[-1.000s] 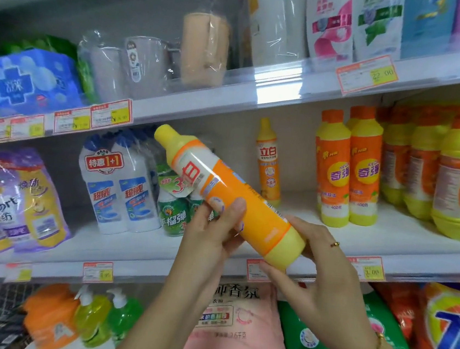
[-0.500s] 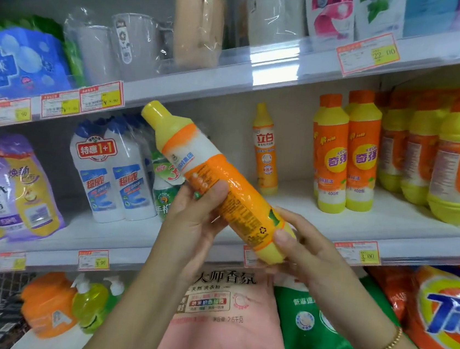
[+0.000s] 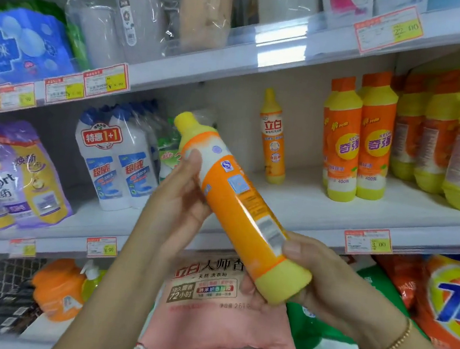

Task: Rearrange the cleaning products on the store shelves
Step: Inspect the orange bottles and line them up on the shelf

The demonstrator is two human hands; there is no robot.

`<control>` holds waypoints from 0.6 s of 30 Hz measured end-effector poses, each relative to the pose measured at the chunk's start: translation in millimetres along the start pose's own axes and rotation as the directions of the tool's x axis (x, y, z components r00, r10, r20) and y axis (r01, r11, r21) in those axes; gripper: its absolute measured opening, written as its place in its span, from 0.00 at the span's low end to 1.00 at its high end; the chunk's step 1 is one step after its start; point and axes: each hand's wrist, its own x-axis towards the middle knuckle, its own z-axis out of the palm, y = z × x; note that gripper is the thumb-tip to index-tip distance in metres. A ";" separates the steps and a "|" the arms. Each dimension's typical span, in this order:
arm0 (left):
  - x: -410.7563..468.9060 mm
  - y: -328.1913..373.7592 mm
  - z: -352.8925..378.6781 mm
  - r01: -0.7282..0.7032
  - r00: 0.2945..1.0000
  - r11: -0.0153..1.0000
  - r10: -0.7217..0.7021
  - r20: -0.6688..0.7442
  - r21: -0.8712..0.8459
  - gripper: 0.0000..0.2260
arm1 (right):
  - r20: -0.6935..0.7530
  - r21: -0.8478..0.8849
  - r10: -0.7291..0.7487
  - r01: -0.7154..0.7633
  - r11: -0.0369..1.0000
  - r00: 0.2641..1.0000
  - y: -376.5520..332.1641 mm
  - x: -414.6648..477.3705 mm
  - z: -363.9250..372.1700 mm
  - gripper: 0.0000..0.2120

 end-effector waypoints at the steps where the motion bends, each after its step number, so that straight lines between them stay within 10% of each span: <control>1: 2.8 0.1 -3.9 0.045 0.999 0.998 -0.046 -0.009 -0.047 0.24 | 0.060 0.114 0.060 -0.067 0.991 0.996 -1.3 2.8 3.9 0.27; 7: 6.2 -12.5 -12.4 0.326 0.935 0.945 -0.323 -0.147 -0.005 0.26 | 0.083 0.595 0.171 -0.187 0.782 0.982 -24.7 9.4 44.5 0.29; 13: -1.0 -2.0 -3.2 0.353 0.925 0.930 -0.363 -0.115 -0.097 0.32 | 0.220 0.635 0.186 -0.285 0.718 0.958 -35.0 -0.6 31.8 0.29; 18: -7.0 -1.1 8.7 0.324 0.944 0.946 -0.324 -0.068 -0.005 0.16 | 0.254 0.570 0.212 -0.323 0.756 0.944 -29.6 -7.1 3.6 0.28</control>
